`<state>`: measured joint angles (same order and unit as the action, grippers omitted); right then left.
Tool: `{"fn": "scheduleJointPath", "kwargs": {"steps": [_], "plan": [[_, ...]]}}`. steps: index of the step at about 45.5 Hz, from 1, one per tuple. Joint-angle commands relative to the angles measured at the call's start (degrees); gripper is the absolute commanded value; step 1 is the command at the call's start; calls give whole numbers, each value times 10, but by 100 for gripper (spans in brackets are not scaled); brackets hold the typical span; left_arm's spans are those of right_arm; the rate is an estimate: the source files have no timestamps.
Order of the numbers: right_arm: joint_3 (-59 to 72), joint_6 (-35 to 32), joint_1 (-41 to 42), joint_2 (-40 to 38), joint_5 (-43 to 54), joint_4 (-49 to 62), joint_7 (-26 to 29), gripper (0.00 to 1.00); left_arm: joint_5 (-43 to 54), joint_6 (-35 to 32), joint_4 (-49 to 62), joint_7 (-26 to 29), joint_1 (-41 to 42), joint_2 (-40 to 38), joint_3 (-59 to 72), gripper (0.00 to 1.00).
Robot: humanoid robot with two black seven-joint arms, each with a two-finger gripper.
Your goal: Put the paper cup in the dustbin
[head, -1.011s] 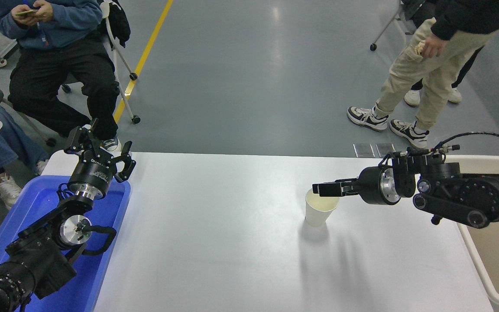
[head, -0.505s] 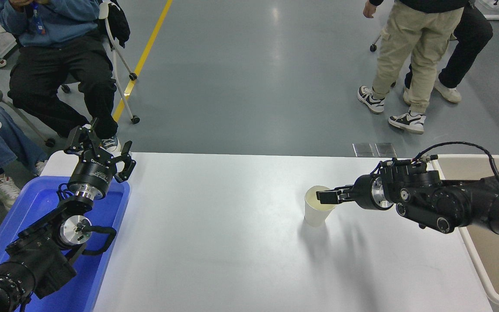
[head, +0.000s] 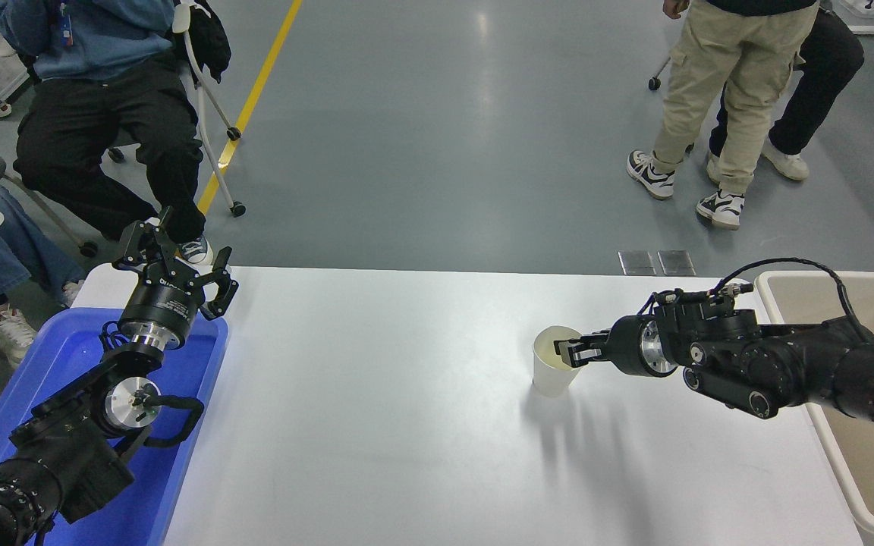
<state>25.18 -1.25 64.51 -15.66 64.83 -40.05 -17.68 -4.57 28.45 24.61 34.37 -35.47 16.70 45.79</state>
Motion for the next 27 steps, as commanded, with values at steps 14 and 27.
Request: {"fn": "scheduleJointPath", "kwargs": {"steps": [14, 27], "plan": [[1, -5, 44, -9, -8, -10, -13, 0, 0, -1, 0, 0, 0, 0, 0, 100], [14, -37, 165, -128, -37, -171, -9, 0, 0, -1, 0, 0, 0, 0, 0, 100]]}}
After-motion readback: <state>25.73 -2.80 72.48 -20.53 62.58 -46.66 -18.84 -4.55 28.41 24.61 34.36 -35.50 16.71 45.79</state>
